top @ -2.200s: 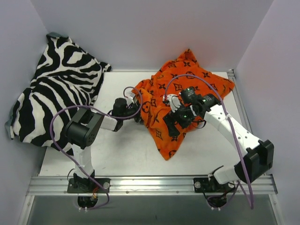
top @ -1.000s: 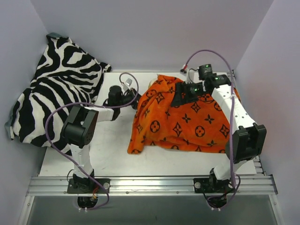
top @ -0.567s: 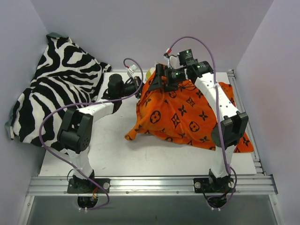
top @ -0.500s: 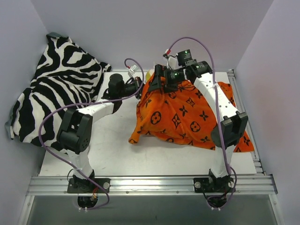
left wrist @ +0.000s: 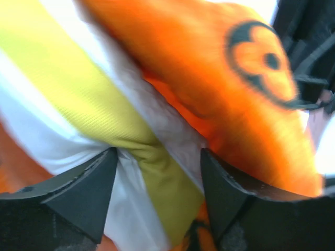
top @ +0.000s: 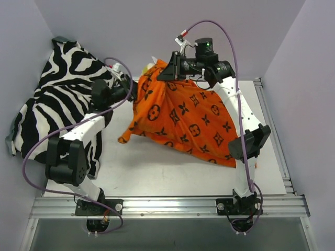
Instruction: Put the pillow into the pillowcase
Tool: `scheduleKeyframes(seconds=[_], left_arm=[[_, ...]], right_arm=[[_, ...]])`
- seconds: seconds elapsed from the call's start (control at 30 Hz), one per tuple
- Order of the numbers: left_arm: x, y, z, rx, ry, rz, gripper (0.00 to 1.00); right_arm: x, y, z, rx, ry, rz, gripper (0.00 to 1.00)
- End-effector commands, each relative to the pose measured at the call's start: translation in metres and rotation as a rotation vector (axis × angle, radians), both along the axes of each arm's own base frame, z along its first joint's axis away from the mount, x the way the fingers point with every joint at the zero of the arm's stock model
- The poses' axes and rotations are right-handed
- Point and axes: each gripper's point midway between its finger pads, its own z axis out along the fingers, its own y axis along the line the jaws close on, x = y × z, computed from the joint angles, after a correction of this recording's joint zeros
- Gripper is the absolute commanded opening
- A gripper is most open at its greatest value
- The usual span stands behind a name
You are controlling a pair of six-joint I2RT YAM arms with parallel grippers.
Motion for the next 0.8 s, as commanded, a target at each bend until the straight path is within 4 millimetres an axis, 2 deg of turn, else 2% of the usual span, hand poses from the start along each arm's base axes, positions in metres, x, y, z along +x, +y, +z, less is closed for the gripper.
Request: scheduleKeyframes(seconds=[0.0, 0.03, 0.07, 0.1, 0.13, 0.2, 0.23, 0.27, 0.3, 0.33, 0.37, 0.4, 0.43, 0.47, 0.5, 0.53, 0.57, 0.6, 0.63, 0.7, 0.73, 0.77], left_arm=[[0.023, 0.056, 0.025, -0.015, -0.066, 0.162, 0.74], [0.033, 0.080, 0.032, -0.009, -0.074, 0.221, 0.75], [0.038, 0.090, 0.037, 0.011, -0.100, 0.248, 0.76], [0.041, 0.094, 0.043, 0.023, -0.117, 0.265, 0.77], [0.047, 0.112, 0.048, 0.039, -0.121, 0.306, 0.77], [0.055, 0.132, 0.076, 0.082, -0.221, 0.364, 0.79], [0.060, 0.140, 0.079, 0.100, -0.222, 0.397, 0.79], [0.064, 0.150, 0.092, 0.125, -0.273, 0.427, 0.80], [0.065, 0.152, 0.094, 0.134, -0.279, 0.434, 0.80], [0.068, 0.154, 0.092, 0.154, -0.283, 0.443, 0.81], [0.069, 0.155, 0.093, 0.166, -0.295, 0.447, 0.81], [0.068, 0.151, 0.093, 0.176, -0.299, 0.441, 0.81], [0.069, 0.150, 0.089, 0.199, -0.308, 0.442, 0.81], [0.069, 0.149, 0.086, 0.211, -0.305, 0.437, 0.81], [0.065, 0.141, 0.075, 0.224, -0.268, 0.411, 0.81], [0.063, 0.135, 0.069, 0.259, -0.287, 0.396, 0.81], [0.059, 0.128, 0.063, 0.282, -0.290, 0.371, 0.81], [0.053, 0.114, 0.049, 0.312, -0.266, 0.329, 0.81], [0.047, 0.096, 0.039, 0.365, -0.307, 0.284, 0.81], [0.038, 0.074, 0.017, 0.429, -0.286, 0.223, 0.81], [0.031, 0.054, 0.005, 0.455, -0.304, 0.168, 0.81], [0.029, 0.048, -0.001, 0.463, -0.296, 0.153, 0.81]], right_arm=[[-0.047, 0.027, 0.175, 0.440, -0.414, 0.177, 0.00], [-0.065, 0.023, 0.214, 0.498, -0.536, 0.188, 0.00], [-0.082, 0.021, 0.236, 0.544, -0.595, 0.206, 0.00], [-0.088, 0.015, 0.256, 0.588, -0.646, 0.179, 0.00], [-0.115, -0.007, 0.294, 0.650, -0.757, 0.160, 0.00], [-0.110, -0.045, 0.324, 0.663, -0.864, 0.004, 0.00], [-0.134, -0.076, 0.349, 0.675, -0.951, -0.059, 0.00], [-0.110, -0.105, 0.345, 0.608, -0.980, -0.174, 0.00], [-0.103, -0.126, 0.342, 0.574, -0.964, -0.248, 0.00], [-0.119, -0.154, 0.344, 0.538, -0.954, -0.321, 0.00], [-0.088, -0.166, 0.299, 0.462, -0.823, -0.367, 0.00], [-0.079, -0.201, 0.279, 0.376, -0.808, -0.441, 0.00], [-0.100, -0.220, 0.254, 0.291, -0.732, -0.484, 0.00], [-0.102, -0.236, 0.222, 0.221, -0.664, -0.501, 0.00], [-0.091, -0.286, 0.180, 0.082, -0.653, -0.604, 0.00], [-0.113, -0.298, 0.143, 0.002, -0.548, -0.636, 0.00], [-0.126, -0.313, 0.123, -0.047, -0.519, -0.638, 0.00], [-0.131, -0.332, 0.102, -0.187, -0.610, -0.609, 0.00], [-0.148, -0.356, 0.072, -0.237, -0.499, -0.698, 0.00], [-0.154, -0.385, 0.038, -0.400, -0.460, -0.750, 0.00], [-0.158, -0.399, 0.019, -0.490, -0.449, -0.732, 0.00], [-0.157, -0.409, 0.006, -0.527, -0.415, -0.744, 0.00]])
